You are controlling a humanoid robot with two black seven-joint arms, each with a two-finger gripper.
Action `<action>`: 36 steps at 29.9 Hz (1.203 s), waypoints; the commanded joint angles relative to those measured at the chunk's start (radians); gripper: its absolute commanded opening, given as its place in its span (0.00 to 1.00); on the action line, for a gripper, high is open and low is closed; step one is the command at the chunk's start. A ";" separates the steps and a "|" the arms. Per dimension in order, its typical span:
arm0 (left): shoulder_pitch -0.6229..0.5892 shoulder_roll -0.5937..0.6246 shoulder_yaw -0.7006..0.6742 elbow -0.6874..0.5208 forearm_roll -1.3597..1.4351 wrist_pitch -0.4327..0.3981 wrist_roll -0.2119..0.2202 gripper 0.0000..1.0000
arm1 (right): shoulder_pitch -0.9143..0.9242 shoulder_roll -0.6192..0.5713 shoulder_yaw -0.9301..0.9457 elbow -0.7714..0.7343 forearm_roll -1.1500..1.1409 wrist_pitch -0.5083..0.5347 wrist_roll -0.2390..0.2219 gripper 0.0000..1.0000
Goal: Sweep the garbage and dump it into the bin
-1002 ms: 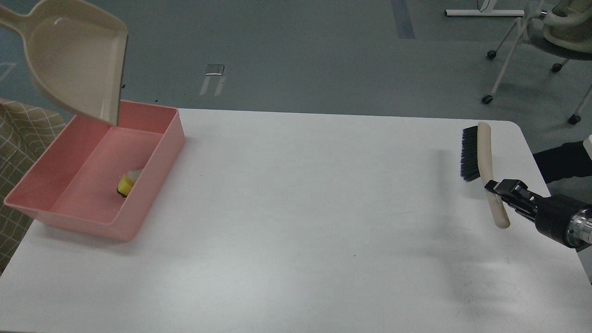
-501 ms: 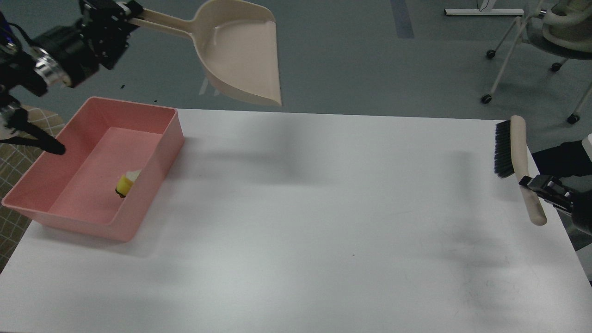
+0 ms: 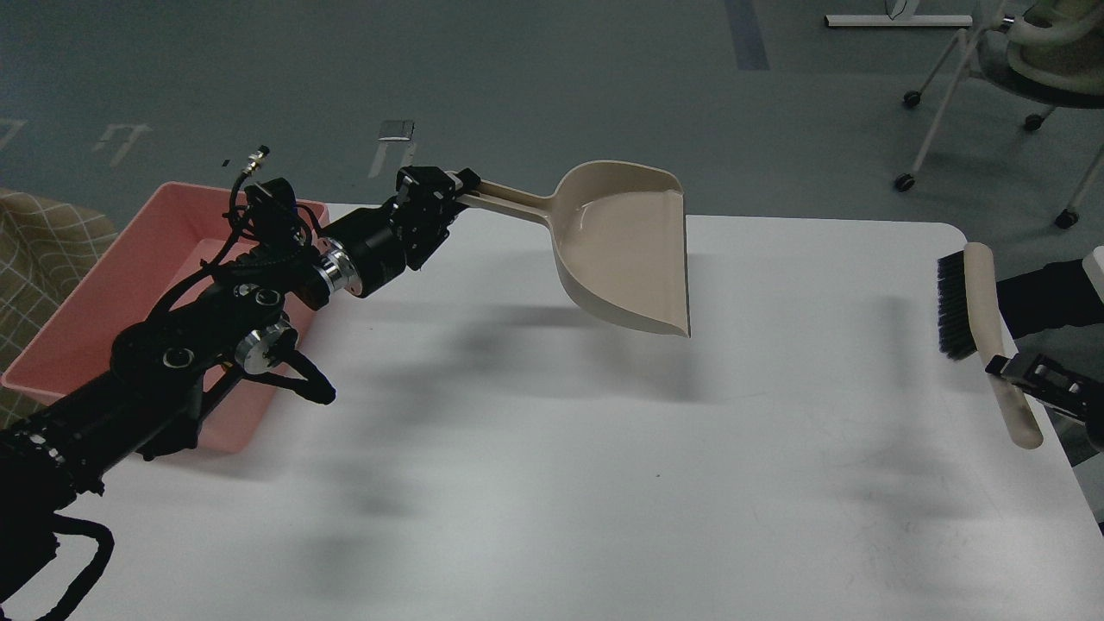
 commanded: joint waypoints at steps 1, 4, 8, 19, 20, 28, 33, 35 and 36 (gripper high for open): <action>0.049 -0.063 0.032 0.000 -0.002 0.044 -0.003 0.20 | 0.061 0.005 -0.096 0.007 -0.054 0.000 0.001 0.10; 0.070 -0.077 0.034 0.000 -0.003 0.056 -0.001 0.20 | 0.066 -0.001 -0.121 0.025 -0.054 0.000 0.001 0.10; 0.100 -0.092 0.029 0.001 -0.008 0.058 -0.001 0.21 | 0.067 -0.004 -0.124 0.049 -0.056 0.000 0.001 0.10; 0.118 -0.063 0.028 -0.004 -0.019 0.056 0.016 0.71 | 0.064 -0.004 -0.156 0.060 -0.086 0.000 0.001 0.11; 0.118 -0.058 0.026 -0.005 -0.019 0.056 0.016 0.78 | 0.063 -0.004 -0.158 0.062 -0.086 0.000 0.001 0.11; 0.115 -0.003 0.020 -0.034 -0.037 0.045 0.051 0.98 | 0.058 0.003 -0.158 0.063 -0.086 0.000 0.001 0.15; 0.114 0.041 0.019 -0.048 -0.037 0.041 0.049 0.98 | 0.058 0.007 -0.158 0.062 -0.086 0.000 -0.001 0.35; 0.114 0.047 0.017 -0.050 -0.037 0.039 0.049 0.98 | 0.060 0.007 -0.158 0.062 -0.086 0.000 -0.001 0.38; 0.114 0.051 0.017 -0.050 -0.037 0.039 0.049 0.98 | 0.060 0.007 -0.158 0.060 -0.086 0.000 -0.001 0.39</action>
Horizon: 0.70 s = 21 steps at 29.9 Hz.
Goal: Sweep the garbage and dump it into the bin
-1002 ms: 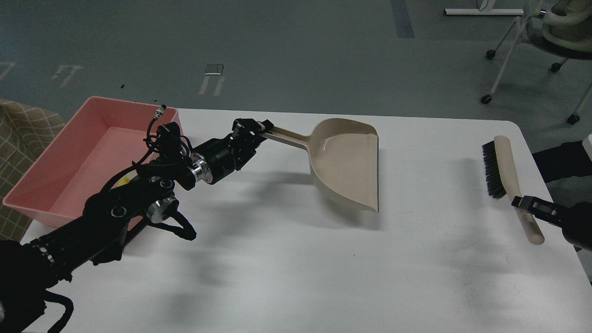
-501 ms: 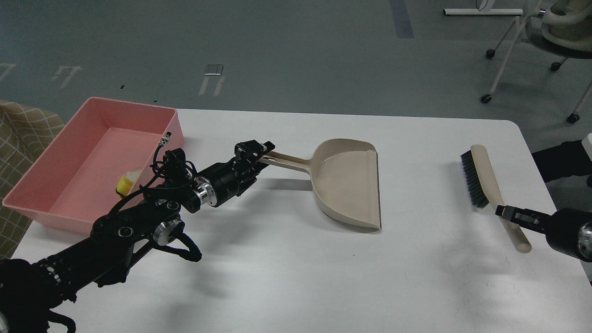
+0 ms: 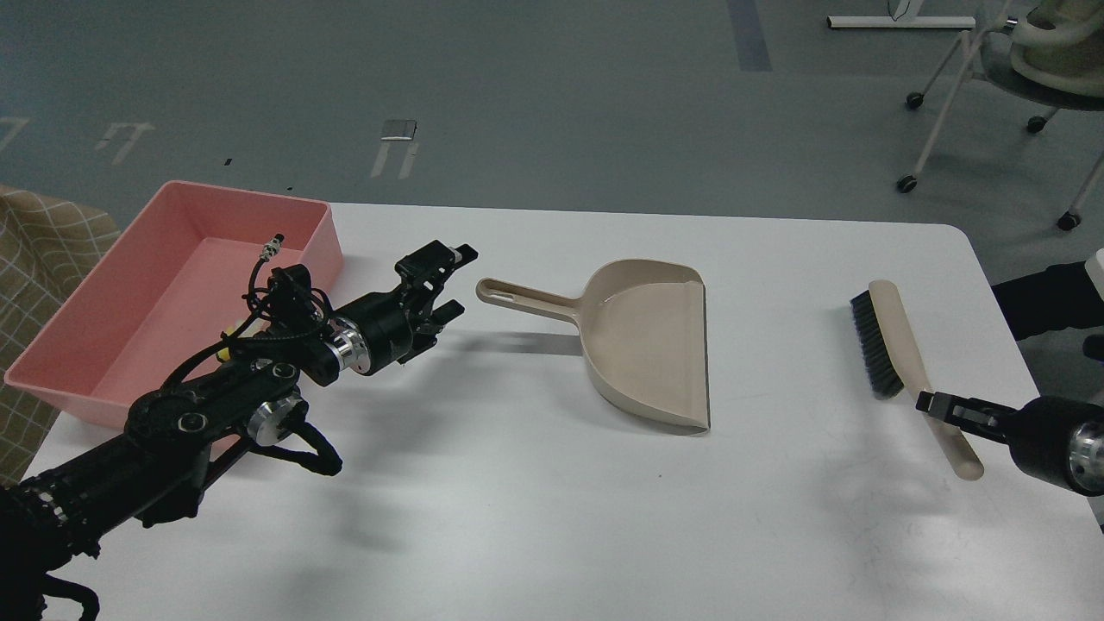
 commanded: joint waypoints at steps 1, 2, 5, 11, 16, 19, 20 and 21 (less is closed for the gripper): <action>0.000 0.017 -0.002 -0.002 -0.003 -0.003 -0.002 0.98 | 0.002 0.002 0.005 -0.002 0.000 0.000 0.000 0.40; 0.000 0.024 -0.002 -0.002 -0.011 -0.005 -0.002 0.98 | 0.002 0.002 0.005 -0.002 0.000 0.000 0.000 0.43; -0.002 0.039 -0.002 0.000 -0.041 -0.005 -0.002 0.98 | 0.005 0.002 0.010 -0.002 0.000 0.000 0.000 0.49; -0.026 0.111 -0.014 -0.017 -0.107 -0.005 -0.002 0.98 | 0.013 0.003 0.101 0.020 0.009 0.000 -0.002 0.70; -0.058 0.217 -0.056 -0.084 -0.211 -0.022 -0.003 0.98 | 0.013 0.064 0.311 0.034 0.015 0.000 -0.002 1.00; -0.078 0.264 -0.076 -0.098 -0.229 -0.034 -0.005 0.98 | 0.014 0.130 0.437 0.037 0.023 0.000 -0.002 1.00; -0.082 0.275 -0.077 -0.100 -0.229 -0.035 -0.008 0.98 | 0.016 0.152 0.473 0.037 0.032 0.000 -0.003 1.00; -0.089 0.301 -0.083 -0.104 -0.230 -0.040 -0.014 0.98 | 0.023 0.205 0.544 0.037 0.055 0.000 -0.003 1.00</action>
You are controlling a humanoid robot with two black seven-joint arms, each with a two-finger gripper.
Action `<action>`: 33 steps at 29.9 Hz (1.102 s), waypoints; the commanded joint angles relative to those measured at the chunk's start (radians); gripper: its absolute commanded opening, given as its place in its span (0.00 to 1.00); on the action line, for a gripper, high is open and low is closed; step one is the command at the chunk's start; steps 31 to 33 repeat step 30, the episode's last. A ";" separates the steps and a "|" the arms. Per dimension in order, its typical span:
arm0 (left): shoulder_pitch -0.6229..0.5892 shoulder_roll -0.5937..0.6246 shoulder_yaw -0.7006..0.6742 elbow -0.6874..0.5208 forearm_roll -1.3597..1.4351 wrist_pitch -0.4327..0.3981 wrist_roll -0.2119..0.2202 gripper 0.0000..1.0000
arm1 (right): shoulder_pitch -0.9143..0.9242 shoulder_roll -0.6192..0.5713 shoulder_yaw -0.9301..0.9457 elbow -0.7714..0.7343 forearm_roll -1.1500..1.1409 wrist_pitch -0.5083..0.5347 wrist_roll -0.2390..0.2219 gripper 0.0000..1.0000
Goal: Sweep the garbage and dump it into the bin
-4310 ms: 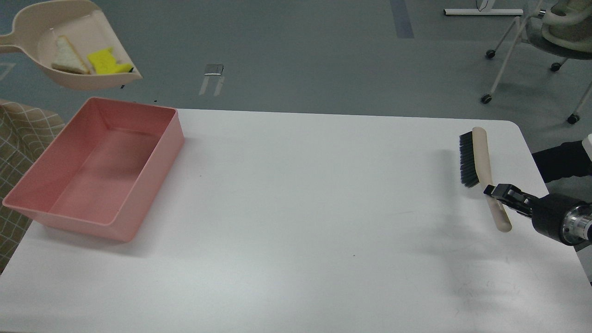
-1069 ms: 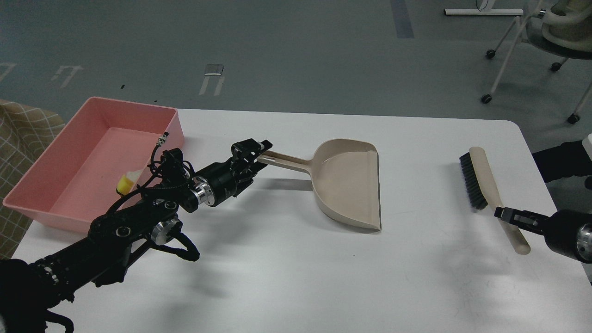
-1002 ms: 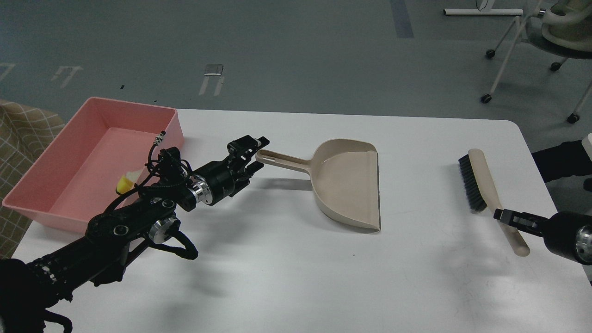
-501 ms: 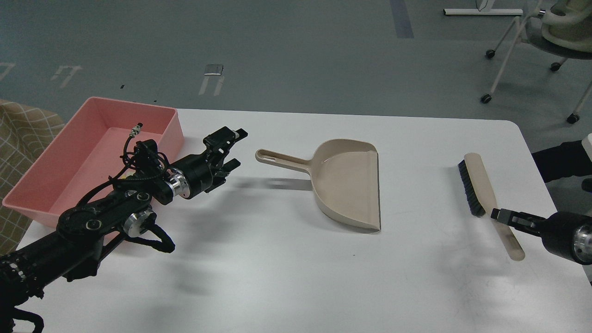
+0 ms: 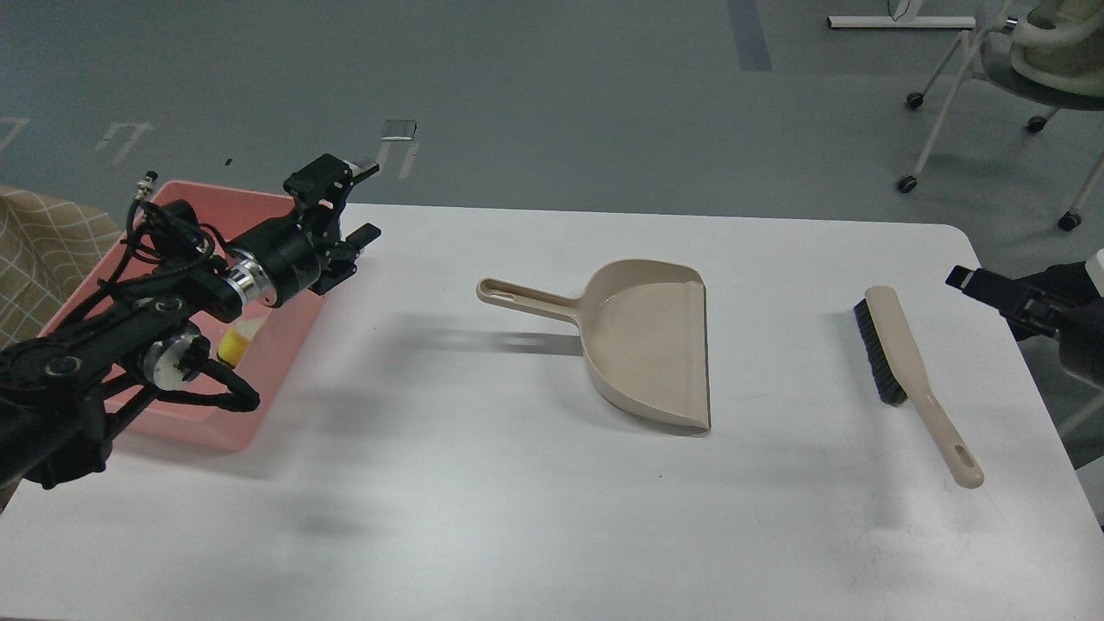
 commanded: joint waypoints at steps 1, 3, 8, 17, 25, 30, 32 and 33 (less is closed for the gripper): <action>-0.023 0.081 -0.037 -0.018 -0.011 -0.017 -0.015 0.98 | 0.025 0.157 0.205 -0.001 0.066 0.000 -0.001 1.00; -0.023 0.106 -0.112 -0.021 -0.021 -0.035 -0.020 0.98 | 0.048 0.252 0.276 -0.007 0.118 0.000 0.000 1.00; 0.005 0.115 -0.313 -0.020 -0.078 -0.063 -0.018 0.98 | 0.084 0.411 0.338 -0.040 0.249 0.000 0.000 1.00; 0.138 0.114 -0.493 0.064 -0.285 -0.078 -0.018 0.98 | 0.087 0.664 0.339 -0.171 0.615 0.000 0.009 1.00; 0.252 0.106 -0.567 0.128 -0.419 -0.138 -0.018 0.98 | 0.104 0.669 0.336 -0.208 0.738 0.000 0.009 1.00; 0.270 0.101 -0.596 0.121 -0.420 -0.140 -0.017 0.98 | 0.117 0.669 0.342 -0.206 0.744 -0.022 0.009 1.00; 0.270 0.101 -0.596 0.121 -0.420 -0.140 -0.017 0.98 | 0.117 0.669 0.342 -0.206 0.744 -0.022 0.009 1.00; 0.270 0.101 -0.596 0.121 -0.420 -0.140 -0.017 0.98 | 0.117 0.669 0.342 -0.206 0.744 -0.022 0.009 1.00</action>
